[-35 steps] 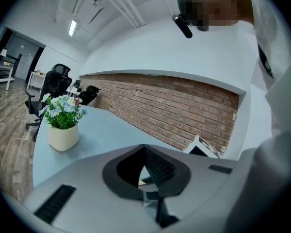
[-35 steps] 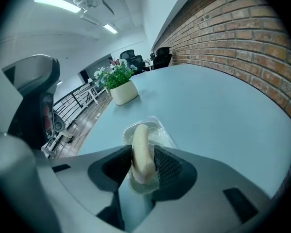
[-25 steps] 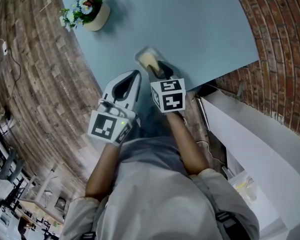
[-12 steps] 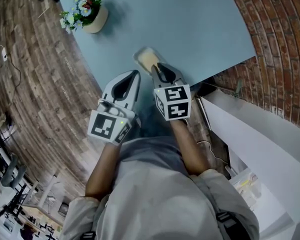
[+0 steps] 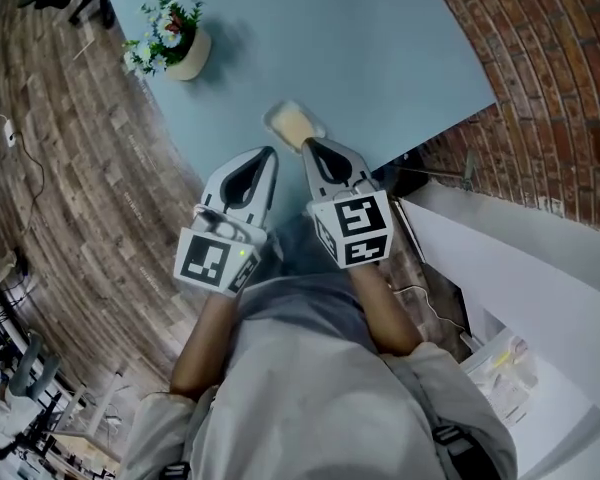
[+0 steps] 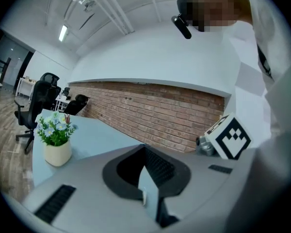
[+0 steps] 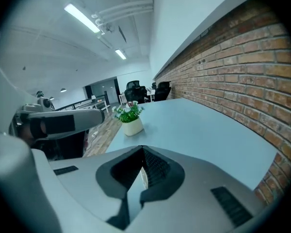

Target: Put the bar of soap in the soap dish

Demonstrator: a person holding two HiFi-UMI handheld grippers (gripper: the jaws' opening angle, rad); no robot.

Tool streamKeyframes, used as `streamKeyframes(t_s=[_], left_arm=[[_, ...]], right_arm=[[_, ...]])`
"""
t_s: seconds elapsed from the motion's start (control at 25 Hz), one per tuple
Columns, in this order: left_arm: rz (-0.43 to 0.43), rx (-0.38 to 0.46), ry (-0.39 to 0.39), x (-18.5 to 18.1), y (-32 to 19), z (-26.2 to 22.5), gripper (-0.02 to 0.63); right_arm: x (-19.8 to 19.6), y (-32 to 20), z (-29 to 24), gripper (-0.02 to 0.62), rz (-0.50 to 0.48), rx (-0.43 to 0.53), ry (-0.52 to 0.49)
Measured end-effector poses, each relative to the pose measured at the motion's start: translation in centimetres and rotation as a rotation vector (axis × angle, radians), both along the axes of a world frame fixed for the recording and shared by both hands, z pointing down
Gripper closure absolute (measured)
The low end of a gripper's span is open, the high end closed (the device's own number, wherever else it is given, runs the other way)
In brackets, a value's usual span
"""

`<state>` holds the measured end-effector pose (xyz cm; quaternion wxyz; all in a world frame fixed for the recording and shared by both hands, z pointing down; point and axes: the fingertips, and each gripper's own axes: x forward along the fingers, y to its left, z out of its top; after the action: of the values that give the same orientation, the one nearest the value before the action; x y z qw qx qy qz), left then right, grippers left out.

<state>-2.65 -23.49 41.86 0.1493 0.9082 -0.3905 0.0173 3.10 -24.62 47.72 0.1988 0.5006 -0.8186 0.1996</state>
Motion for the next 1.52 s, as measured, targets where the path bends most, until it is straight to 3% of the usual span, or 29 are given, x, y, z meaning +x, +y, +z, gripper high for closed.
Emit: streamKeyframes(t_s=[0.28,0.56,1.52], left_arm=[[0.011,0.035,-0.005,-1.0,1.4,-2.1,0.603],[0.012,0.080,0.005,-1.9,3.0,-4.4,0.603],[0.031,0.159,0.034,-3.7,6.7,-8.7,0.603]], right_arm=[[-1.7,2.4,-5.6,0.581,-0.065,0.171,-0.065],[-2.7,4.9,-9.4,0.581,-0.077,0.263,-0.086],[-1.2,8.6,-14.2,0.583,0.044,0.349,-0.093]])
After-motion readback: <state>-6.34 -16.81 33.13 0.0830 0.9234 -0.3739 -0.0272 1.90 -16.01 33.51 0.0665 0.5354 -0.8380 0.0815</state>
